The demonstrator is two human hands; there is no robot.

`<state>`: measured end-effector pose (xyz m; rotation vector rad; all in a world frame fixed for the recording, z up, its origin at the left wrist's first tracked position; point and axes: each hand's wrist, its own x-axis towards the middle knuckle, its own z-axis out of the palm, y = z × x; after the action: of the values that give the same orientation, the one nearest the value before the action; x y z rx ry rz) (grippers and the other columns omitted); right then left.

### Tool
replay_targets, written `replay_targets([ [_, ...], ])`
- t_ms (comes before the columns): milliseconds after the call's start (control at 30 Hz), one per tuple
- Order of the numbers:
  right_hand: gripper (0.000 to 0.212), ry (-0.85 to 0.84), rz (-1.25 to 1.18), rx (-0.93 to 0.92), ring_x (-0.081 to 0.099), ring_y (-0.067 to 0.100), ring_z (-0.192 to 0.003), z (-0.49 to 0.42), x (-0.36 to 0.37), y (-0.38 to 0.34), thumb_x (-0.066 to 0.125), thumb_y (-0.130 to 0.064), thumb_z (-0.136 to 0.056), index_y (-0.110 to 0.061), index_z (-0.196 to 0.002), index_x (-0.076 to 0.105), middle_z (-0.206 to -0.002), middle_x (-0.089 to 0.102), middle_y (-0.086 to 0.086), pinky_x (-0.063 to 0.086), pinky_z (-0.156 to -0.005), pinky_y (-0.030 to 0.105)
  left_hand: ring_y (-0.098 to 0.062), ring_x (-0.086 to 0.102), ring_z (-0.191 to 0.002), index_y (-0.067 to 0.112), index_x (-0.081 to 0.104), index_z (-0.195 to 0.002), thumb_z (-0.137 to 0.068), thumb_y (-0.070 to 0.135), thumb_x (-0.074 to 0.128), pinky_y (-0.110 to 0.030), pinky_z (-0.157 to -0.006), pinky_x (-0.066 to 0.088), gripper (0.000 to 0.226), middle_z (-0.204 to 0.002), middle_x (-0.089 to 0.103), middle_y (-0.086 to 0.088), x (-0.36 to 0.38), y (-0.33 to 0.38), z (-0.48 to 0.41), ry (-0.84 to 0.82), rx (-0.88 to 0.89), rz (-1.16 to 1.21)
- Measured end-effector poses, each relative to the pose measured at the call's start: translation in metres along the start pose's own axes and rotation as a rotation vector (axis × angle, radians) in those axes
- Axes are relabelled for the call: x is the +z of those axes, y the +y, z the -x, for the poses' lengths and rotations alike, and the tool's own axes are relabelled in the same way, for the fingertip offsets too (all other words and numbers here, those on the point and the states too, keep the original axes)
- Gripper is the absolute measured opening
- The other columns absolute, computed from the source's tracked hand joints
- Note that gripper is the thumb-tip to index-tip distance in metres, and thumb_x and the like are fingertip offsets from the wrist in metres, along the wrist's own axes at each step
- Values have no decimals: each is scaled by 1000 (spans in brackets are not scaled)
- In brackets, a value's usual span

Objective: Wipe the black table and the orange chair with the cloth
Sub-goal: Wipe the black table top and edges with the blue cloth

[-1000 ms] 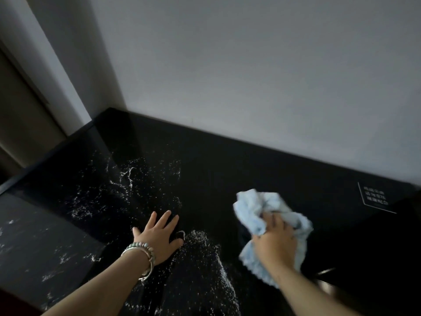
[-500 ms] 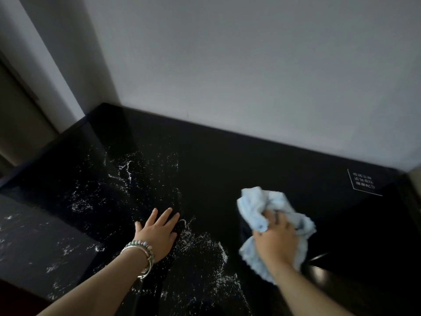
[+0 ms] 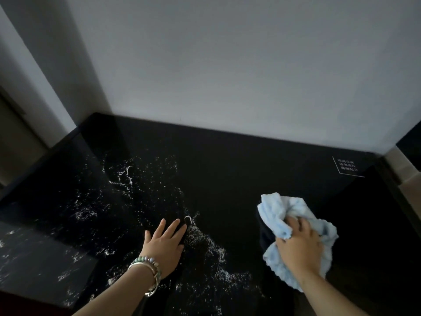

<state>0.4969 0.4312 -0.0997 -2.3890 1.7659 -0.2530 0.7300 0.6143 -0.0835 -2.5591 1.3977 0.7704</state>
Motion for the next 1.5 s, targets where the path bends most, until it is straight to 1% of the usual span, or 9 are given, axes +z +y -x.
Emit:
replay_targets([
  [100,56,-54,-62,-185,62,35,-80,46,12,-39,78,-30,-53,-25,-105,55,-97,63,7,53,-63,47,-24,-14,-145,31,-1,-150,-102,32,23,-52,-116,1,54,-157,-12,11,5,1,4,32,7,2],
  [233,45,-57,-299,-421,56,20,-99,64,2,-75,37,-42,-69,-27,-107,57,-109,57,-2,50,-82,36,-21,-11,-146,31,3,-150,-102,32,23,-48,-118,2,52,-157,-7,12,10,8,17,42,14,19],
  [333,31,142,-359,-273,62,25,-81,36,-17,-54,43,-33,-76,-20,-96,64,-96,63,5,48,-65,32,-21,-11,-145,30,2,-150,-102,32,22,-47,-118,1,52,-157,-8,12,12,9,22,24,23,16],
  [533,44,-101,68,233,37,26,-128,37,-45,55,40,-39,-93,-27,-136,35,-141,36,1,29,-107,44,-22,-8,-146,29,6,-151,-101,33,24,-49,-118,5,53,-157,-4,13,18,17,24,59,-1,58],
  [767,47,-153,-118,-84,35,24,-126,101,-14,-18,43,-39,-91,-33,-136,31,-141,31,-2,35,-101,37,-20,-5,-146,28,8,-150,-101,31,25,-47,-118,7,52,-158,-2,13,29,36,40,75,-41,80],
  [900,35,-29,-314,-220,55,30,-107,97,-8,-21,46,-36,-83,-24,-114,57,-127,54,7,50,-82,43,-17,-3,-146,31,12,-149,-101,30,25,-46,-118,10,50,-157,2,13,35,33,46,65,-34,87],
  [1100,43,15,-102,304,45,32,-116,81,-33,51,50,-36,-90,-23,-129,42,-130,44,8,40,-91,45,-16,-5,-146,29,7,-150,-101,29,26,-42,-119,7,52,-157,-2,12,44,27,66,39,14,40],
  [1367,25,23,-410,-127,59,25,-93,99,-1,-45,59,-24,-80,-19,-104,62,-107,62,5,51,-76,42,-12,10,-145,23,18,-150,-100,21,34,-25,-117,15,52,-157,8,7,25,4,68,314,27,394],
  [1500,23,219,-530,-202,60,12,-75,87,-26,-109,65,-12,-75,-20,-97,62,-85,61,-6,53,-62,33,-14,45,-127,20,37,-143,-100,19,36,-21,-102,37,42,-142,43,4,-9,-40,72,443,-7,673],
])
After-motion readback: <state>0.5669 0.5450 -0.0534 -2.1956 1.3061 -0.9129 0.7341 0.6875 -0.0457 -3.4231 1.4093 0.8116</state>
